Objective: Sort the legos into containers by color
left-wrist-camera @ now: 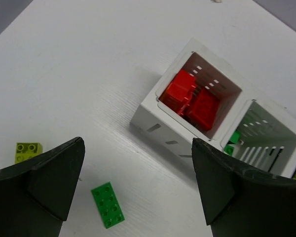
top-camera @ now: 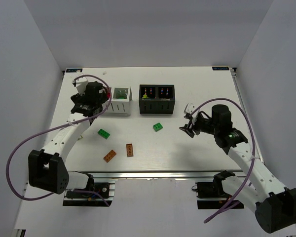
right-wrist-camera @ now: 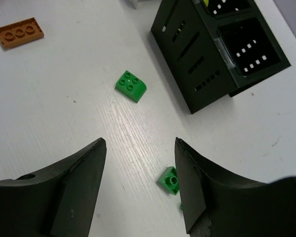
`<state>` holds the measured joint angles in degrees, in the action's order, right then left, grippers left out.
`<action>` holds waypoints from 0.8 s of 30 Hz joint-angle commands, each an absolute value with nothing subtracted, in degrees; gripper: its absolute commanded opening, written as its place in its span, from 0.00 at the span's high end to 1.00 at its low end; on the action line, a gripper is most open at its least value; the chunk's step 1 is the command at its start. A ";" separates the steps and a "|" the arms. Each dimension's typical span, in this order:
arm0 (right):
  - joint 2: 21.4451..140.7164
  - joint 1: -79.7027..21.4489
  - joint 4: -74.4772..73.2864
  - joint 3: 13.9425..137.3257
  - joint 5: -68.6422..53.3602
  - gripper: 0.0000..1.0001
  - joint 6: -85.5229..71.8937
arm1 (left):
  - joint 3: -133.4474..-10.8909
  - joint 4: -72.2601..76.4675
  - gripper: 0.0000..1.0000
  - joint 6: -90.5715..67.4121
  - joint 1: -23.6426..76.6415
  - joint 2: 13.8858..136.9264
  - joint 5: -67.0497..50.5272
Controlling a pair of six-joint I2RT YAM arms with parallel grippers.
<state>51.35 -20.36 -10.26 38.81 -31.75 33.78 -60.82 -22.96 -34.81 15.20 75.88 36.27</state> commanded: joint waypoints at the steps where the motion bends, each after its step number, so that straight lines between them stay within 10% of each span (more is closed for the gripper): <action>1: 52.82 -23.45 -13.35 42.80 -29.19 0.37 32.52 | -62.31 -24.87 0.02 -33.84 14.59 76.63 41.13; 24: 54.05 -45.35 -8.44 42.63 -0.18 0.23 34.36 | -51.33 -27.25 0.03 -28.39 -5.27 83.58 25.22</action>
<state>55.70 -43.94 -12.78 41.47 -4.45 33.43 -51.11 -26.76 -29.32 -4.34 82.11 27.68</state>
